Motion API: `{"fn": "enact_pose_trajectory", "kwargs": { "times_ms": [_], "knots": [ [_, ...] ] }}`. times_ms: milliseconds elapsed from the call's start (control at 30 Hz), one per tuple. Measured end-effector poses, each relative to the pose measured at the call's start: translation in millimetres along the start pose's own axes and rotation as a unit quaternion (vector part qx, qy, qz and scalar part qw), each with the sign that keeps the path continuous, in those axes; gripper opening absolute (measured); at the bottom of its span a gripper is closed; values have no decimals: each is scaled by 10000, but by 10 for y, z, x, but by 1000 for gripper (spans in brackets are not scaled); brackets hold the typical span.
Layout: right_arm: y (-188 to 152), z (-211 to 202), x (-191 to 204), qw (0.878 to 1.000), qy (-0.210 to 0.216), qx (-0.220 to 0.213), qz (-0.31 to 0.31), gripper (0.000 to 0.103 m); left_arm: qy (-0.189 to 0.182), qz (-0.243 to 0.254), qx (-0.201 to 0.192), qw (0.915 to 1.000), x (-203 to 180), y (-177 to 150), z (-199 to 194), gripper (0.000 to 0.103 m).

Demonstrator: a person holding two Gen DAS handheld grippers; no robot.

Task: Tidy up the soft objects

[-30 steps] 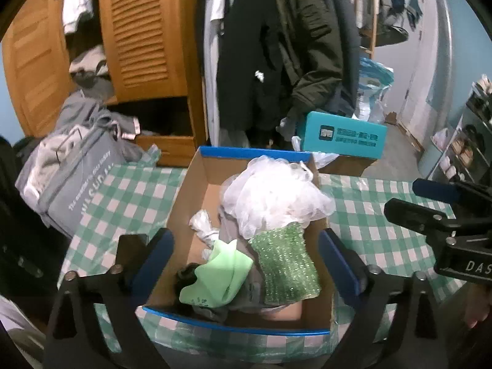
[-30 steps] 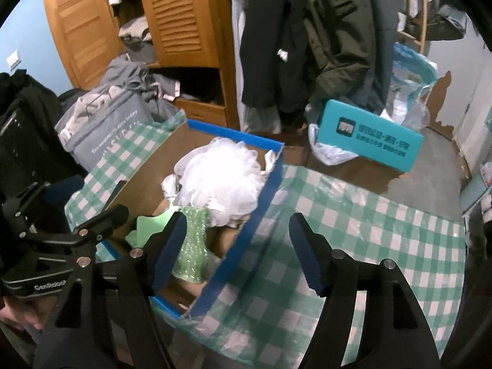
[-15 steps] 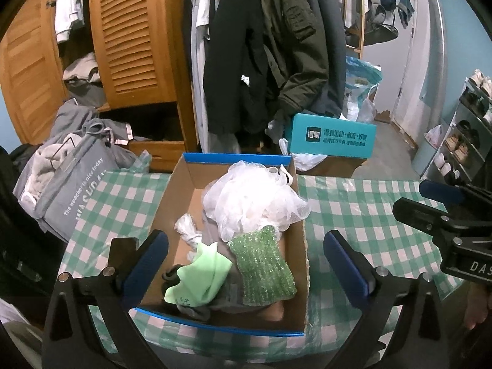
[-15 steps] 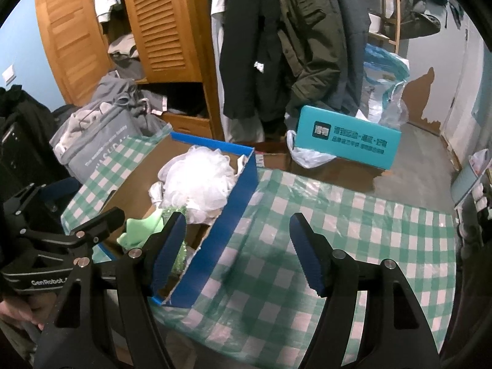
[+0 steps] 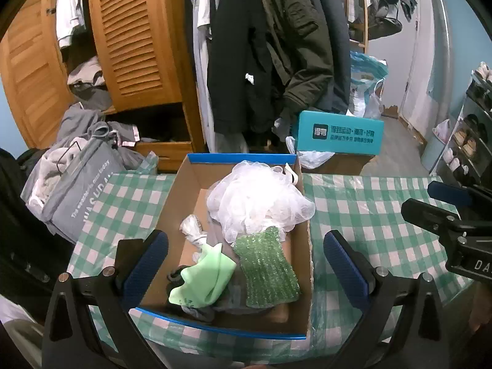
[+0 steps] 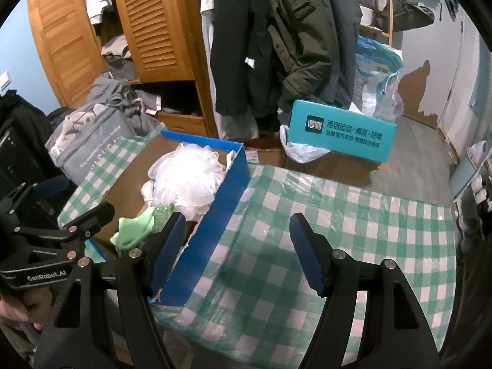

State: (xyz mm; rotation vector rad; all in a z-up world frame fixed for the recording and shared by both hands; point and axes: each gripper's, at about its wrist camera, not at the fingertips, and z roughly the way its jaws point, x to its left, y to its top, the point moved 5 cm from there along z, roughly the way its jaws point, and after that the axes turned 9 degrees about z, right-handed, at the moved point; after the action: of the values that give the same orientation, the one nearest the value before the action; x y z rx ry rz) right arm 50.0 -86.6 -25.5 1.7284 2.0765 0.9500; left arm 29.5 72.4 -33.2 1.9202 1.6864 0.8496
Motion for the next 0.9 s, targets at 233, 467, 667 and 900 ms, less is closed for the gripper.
{"fn": "enact_pose_trajectory", "kwargs": {
  "times_ms": [233,467,667,900],
  "knots": [
    [-24,24,-60,10000,-25,28,13,69,-36,8,12,10000,-20,15,-12,102],
    [-23,30,-62,10000,-9,41,2,69,-42,10,28,10000,-29,7,-9,102],
    [-61,51,-67,10000,29,73,-6,69,-68,-79,91,9999,10,-20,11,102],
    [-58,44,-52,10000,11,84,16,69,-67,-103,92,9999,53,-27,16,102]
  ]
}}
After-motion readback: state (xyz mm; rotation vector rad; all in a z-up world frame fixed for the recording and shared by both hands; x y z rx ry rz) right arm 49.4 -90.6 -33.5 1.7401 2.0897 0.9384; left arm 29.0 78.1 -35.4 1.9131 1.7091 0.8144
